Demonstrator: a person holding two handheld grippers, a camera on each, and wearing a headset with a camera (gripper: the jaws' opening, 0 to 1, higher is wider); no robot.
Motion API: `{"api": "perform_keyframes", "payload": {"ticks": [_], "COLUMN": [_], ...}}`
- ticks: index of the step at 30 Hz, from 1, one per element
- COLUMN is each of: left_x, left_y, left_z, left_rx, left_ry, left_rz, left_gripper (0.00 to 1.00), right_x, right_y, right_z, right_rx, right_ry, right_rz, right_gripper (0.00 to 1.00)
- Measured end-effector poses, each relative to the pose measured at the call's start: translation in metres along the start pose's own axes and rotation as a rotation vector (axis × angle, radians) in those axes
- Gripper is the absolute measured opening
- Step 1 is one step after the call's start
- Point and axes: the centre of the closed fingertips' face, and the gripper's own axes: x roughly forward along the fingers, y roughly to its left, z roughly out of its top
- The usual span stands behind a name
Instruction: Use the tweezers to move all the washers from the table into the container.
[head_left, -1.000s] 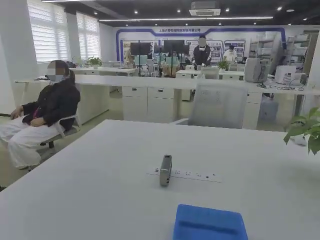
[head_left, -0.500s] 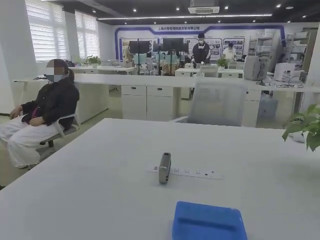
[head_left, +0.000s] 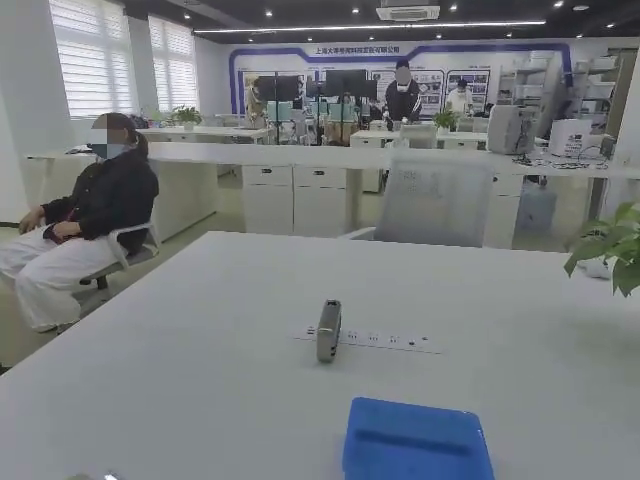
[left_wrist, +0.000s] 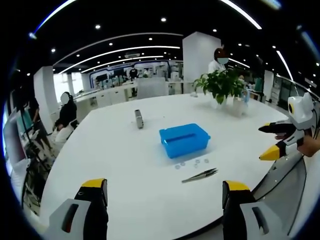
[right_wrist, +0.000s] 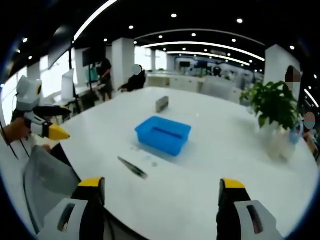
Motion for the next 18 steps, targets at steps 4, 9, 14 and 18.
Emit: {"api": "perform_keyframes", "payload": {"ticks": [4,9,14,18], "left_x": [0.003,0.005,0.009,0.014], "left_y": [0.002,0.003,0.002,0.002], "left_z": [0.001,0.004,0.002,-0.001], "left_rx": [0.002,0.002,0.018,0.025], "left_ry": [0.001,-0.012,-0.003,0.007], "left_rz": [0.001,-0.006,-0.024,-0.034], "left_gripper": [0.97,0.97,0.96,0.96], "right_x": [0.002,0.005,0.006,0.007], "right_y": [-0.001,-0.002,-0.003,-0.004], "right_z": [0.000,0.001,0.001,0.003], "right_rx": [-0.005,0.000,-0.003,-0.003], "right_ry": [0.005,0.001,0.013,0.006], "right_rz": [0.000,-0.005,-0.011,-0.014], "right_gripper": [0.93,0.92,0.91,0.89]}}
